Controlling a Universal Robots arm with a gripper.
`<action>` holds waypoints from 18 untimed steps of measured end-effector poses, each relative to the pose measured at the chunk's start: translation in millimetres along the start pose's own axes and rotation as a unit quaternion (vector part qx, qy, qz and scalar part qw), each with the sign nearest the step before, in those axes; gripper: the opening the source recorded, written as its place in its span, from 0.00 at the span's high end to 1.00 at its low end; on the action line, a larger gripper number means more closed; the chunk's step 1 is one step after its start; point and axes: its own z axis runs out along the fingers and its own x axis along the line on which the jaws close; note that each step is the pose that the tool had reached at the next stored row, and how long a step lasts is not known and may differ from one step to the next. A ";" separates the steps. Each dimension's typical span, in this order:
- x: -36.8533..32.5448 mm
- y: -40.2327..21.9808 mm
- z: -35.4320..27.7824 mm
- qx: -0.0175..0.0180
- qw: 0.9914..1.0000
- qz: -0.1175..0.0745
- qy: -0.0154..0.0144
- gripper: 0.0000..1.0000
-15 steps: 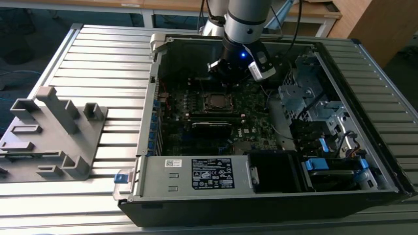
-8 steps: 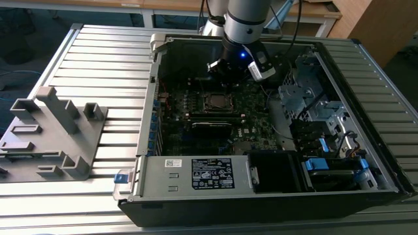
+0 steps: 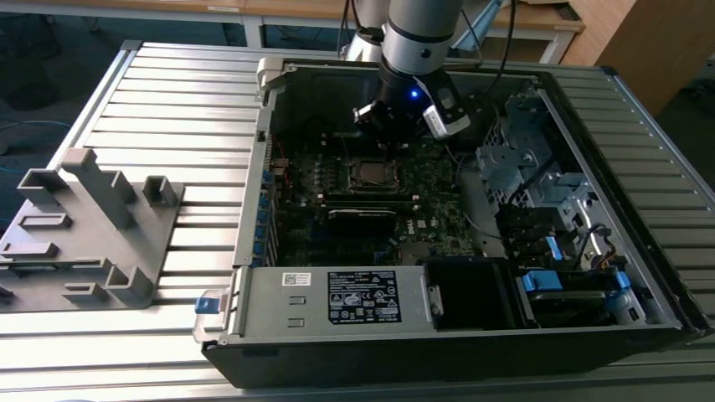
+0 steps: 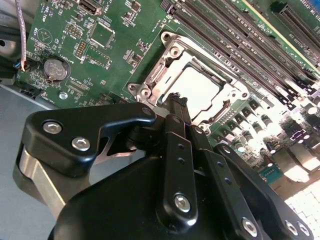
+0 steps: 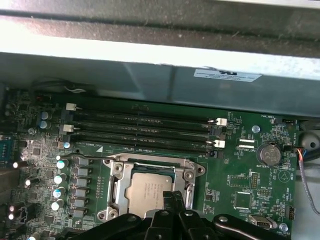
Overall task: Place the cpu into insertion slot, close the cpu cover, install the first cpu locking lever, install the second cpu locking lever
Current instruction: 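Close the cpu cover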
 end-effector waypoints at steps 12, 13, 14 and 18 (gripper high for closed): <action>4.6 0.4 0.2 0.000 1.000 0.000 0.000 0.89; 4.6 0.4 0.2 0.000 1.000 0.000 0.000 0.89; 4.7 0.4 0.2 0.000 1.000 0.000 0.000 0.89; 5.1 0.3 1.0 0.000 1.000 0.000 0.000 0.89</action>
